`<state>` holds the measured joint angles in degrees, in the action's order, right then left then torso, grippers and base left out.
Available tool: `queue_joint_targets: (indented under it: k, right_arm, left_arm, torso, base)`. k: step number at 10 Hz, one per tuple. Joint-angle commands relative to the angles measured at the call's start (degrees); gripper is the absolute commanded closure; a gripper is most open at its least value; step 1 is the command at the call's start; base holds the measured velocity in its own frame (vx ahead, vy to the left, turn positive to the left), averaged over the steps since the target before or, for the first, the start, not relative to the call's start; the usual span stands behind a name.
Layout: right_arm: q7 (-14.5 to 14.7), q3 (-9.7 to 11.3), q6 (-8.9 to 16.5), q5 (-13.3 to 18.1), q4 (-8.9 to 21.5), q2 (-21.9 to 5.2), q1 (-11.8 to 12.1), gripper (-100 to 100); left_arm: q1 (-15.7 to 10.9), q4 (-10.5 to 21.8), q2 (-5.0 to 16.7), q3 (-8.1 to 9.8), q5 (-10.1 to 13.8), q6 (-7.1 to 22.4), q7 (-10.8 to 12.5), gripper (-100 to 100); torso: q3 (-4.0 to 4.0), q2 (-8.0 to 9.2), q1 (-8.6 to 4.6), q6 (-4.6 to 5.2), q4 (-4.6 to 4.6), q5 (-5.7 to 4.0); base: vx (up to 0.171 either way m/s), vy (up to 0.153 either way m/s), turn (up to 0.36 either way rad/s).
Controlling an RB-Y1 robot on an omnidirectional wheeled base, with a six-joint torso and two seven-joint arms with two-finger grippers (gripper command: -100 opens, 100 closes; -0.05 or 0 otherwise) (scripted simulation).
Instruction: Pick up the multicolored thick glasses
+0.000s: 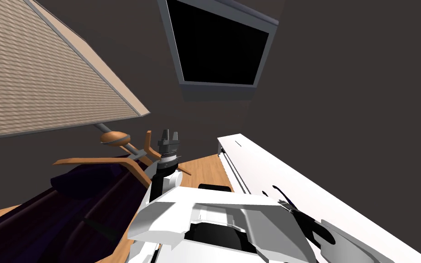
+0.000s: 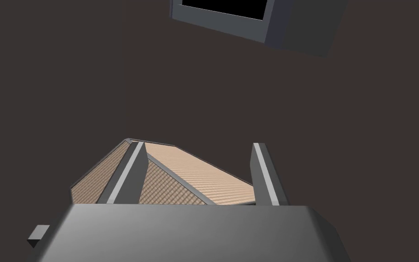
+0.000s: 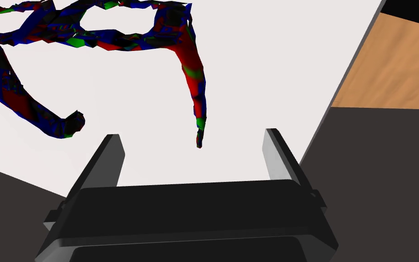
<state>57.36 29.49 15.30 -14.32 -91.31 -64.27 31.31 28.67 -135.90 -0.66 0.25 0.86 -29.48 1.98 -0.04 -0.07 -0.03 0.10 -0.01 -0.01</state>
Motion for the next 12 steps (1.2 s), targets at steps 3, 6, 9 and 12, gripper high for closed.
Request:
queue_joint_targets:
  k: [3, 6, 9, 12]
  right_arm:
    - [-0.5, 0.4, -0.6, 1.3, 2.6, 2.3, -0.9, -100]
    - [-0.7, 0.6, -0.9, 2.0, 4.1, 3.5, -1.4, -100]
    - [-0.7, 0.7, -1.0, 2.1, 4.1, 3.7, -1.4, 100]
    - [-0.8, 0.7, -0.9, 2.1, 4.2, 3.6, -1.4, 0]
  left_arm:
    - [0.0, 0.0, 0.0, 0.00, 0.0, 0.0, 0.0, 0]
    - [0.0, 0.0, 0.0, 0.00, 0.0, 0.0, 0.0, 0]
    - [0.0, 0.0, 0.0, 0.00, 0.0, 0.0, 0.0, 0]
    - [0.0, 0.0, 0.0, 0.00, 0.0, 0.0, 0.0, 0]
  torso:
    - [0.00, 0.00, 0.04, -0.02, 0.00, 0.01]
    - [-0.01, -0.02, 0.01, -0.01, -0.01, 0.00]
    - [0.00, 0.00, 0.04, 0.00, 0.00, 0.04]
    - [-0.01, -0.01, 0.04, -0.02, 0.00, 0.01]
  base:
    - [0.002, -0.011, 0.056]
    - [0.005, -0.017, 0.048]
    - [0.000, 0.000, 0.000]
    - [0.000, 0.000, 0.000]
